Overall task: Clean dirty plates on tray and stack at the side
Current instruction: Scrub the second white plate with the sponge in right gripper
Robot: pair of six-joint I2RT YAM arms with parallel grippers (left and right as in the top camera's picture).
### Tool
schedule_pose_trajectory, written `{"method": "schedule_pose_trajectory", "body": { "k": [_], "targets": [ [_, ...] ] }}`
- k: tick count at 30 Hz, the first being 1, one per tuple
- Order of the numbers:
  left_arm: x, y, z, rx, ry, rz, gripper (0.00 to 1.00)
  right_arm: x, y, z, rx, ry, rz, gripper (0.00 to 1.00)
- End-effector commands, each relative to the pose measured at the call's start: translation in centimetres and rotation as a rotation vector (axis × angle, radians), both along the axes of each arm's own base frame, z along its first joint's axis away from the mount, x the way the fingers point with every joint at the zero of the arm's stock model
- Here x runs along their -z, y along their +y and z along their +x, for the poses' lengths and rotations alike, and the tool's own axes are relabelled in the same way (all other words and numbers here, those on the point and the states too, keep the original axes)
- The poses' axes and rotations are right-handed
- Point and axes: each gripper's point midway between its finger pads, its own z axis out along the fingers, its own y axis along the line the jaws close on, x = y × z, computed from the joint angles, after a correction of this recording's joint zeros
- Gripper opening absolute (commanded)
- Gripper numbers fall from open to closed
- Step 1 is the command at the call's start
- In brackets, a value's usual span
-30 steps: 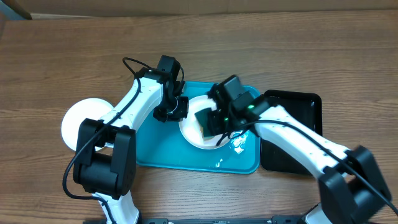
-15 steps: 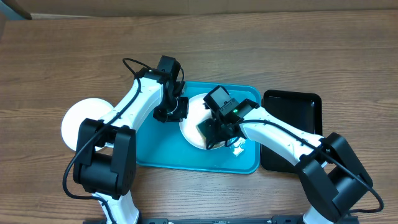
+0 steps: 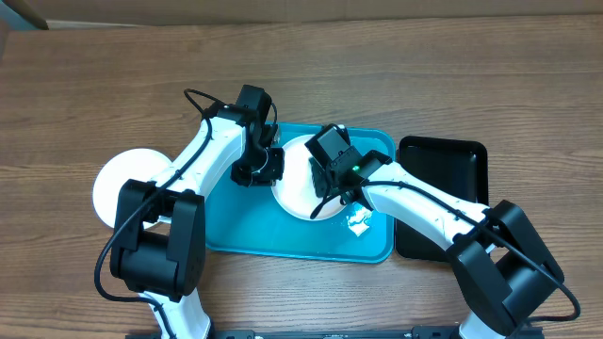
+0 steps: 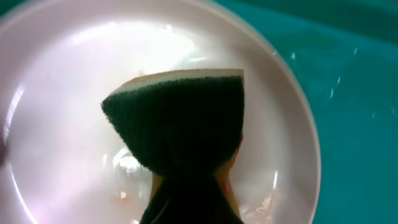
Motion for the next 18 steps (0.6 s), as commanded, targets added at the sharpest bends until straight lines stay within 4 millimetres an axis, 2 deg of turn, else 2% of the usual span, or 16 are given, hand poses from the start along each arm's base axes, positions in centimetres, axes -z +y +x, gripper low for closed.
{"method": "schedule_pose_trajectory", "body": {
  "k": [1,7,11,15,16,18],
  "targets": [
    [-0.5,-0.1,-0.3,-0.002,-0.002,-0.007,0.04,-0.5,-0.3,1.5,0.037,-0.063,-0.012,0.04],
    [-0.5,-0.1,-0.3,-0.002,0.001,-0.005,0.04,-1.5,-0.9,2.1,0.06,-0.108,-0.034,0.04],
    [-0.5,-0.1,-0.3,-0.002,-0.002,-0.006,0.03,-4.1,-1.2,2.2,0.069,-0.15,-0.009,0.04],
    [-0.5,-0.1,-0.3,-0.002,-0.002,-0.006,0.04,-7.7,-1.5,2.2,0.083,-0.208,0.044,0.04],
    [-0.5,-0.1,-0.3,-0.002,-0.002,-0.006,0.04,-8.3,-1.8,2.0,0.084,-0.21,0.046,0.04],
    [-0.5,-0.1,-0.3,-0.002,-0.003,-0.006,0.04,-8.2,-2.1,1.2,0.075,-0.181,0.038,0.04]
  ]
}}
